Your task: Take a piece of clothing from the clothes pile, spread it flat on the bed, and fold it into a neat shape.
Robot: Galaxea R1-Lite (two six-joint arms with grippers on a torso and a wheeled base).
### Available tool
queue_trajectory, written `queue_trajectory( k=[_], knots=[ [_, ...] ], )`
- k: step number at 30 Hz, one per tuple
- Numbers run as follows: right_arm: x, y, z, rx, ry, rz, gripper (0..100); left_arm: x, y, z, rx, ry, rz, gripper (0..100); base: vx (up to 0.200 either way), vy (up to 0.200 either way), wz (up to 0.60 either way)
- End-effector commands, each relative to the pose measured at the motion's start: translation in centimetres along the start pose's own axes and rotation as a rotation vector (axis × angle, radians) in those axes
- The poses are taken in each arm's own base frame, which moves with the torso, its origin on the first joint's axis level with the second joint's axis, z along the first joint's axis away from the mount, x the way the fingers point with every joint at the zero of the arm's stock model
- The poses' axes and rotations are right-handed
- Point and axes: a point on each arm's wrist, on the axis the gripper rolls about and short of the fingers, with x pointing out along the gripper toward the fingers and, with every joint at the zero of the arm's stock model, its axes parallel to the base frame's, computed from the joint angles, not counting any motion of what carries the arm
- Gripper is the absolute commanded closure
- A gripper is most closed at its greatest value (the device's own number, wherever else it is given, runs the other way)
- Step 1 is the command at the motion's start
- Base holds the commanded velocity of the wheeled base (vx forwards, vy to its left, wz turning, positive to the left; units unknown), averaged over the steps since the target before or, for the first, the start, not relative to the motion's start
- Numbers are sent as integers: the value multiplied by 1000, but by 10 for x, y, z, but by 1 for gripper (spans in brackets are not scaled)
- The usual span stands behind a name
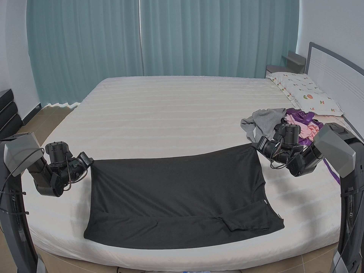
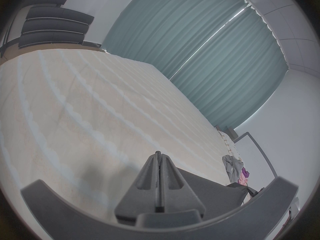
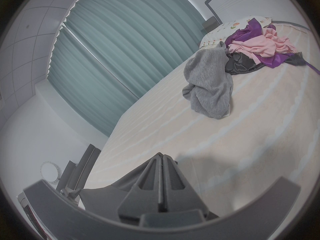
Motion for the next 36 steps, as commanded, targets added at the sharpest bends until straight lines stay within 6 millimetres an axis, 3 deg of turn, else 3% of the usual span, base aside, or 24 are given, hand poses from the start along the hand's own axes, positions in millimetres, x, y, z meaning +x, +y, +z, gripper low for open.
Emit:
queue_trajectory(
  k=[1,11,36],
  knots=[
    [-6,0,0,2,18,5,100,-5,3,-6,-7,22,15,100,0,0,0],
    [-33,2,1,16,75,27,100,-22,7,-20,10,-5,-10,100,0,0,0],
    [-81,-20,-37,-15,208,-14,100,-63,18,-52,105,75,42,100,0,0,0]
  ],
)
